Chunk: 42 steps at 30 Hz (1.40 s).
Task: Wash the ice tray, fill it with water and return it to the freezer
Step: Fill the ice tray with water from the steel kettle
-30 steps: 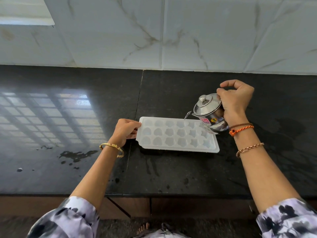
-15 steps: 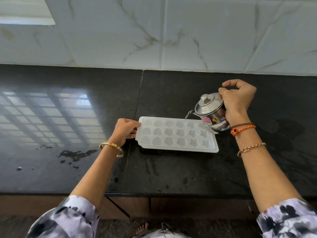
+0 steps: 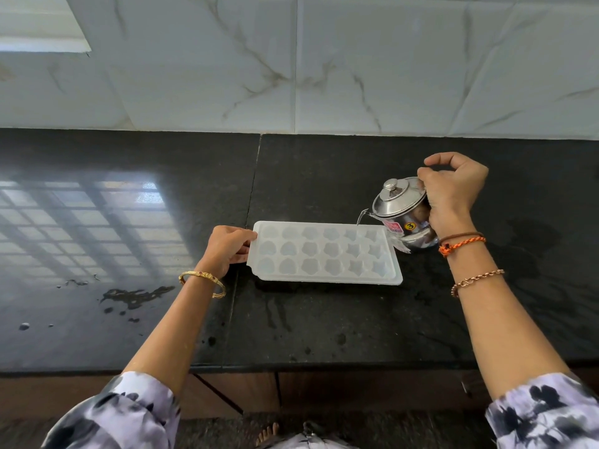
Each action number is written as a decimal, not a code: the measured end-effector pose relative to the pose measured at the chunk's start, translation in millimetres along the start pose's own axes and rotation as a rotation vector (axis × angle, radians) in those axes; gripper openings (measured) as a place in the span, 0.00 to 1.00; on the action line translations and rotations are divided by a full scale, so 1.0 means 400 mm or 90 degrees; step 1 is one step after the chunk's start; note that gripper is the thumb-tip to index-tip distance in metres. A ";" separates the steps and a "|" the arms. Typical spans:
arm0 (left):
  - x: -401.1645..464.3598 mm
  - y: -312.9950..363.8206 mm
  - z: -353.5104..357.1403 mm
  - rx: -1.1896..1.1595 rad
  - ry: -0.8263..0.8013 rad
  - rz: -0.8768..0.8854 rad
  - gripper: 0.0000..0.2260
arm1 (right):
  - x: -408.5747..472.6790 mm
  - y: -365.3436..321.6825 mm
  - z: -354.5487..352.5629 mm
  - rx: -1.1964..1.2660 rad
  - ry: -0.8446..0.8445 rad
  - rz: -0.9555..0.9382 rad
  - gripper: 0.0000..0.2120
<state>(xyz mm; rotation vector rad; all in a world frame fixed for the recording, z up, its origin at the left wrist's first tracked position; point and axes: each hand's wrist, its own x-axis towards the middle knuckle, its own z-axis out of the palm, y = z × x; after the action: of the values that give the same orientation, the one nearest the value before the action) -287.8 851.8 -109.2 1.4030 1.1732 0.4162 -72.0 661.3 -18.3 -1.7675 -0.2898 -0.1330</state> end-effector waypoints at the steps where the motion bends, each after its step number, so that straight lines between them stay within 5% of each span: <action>1: 0.000 -0.001 0.000 0.000 0.001 -0.001 0.03 | 0.000 0.000 -0.001 0.002 0.000 0.001 0.11; 42: -0.005 0.002 0.007 -0.002 0.014 -0.008 0.04 | 0.011 -0.007 -0.029 0.022 0.002 0.004 0.16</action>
<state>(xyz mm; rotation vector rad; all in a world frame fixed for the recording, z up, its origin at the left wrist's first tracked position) -286.2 848.8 -108.4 1.3903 1.1974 0.4255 -67.8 651.3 -12.1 -1.7344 -0.2837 -0.1258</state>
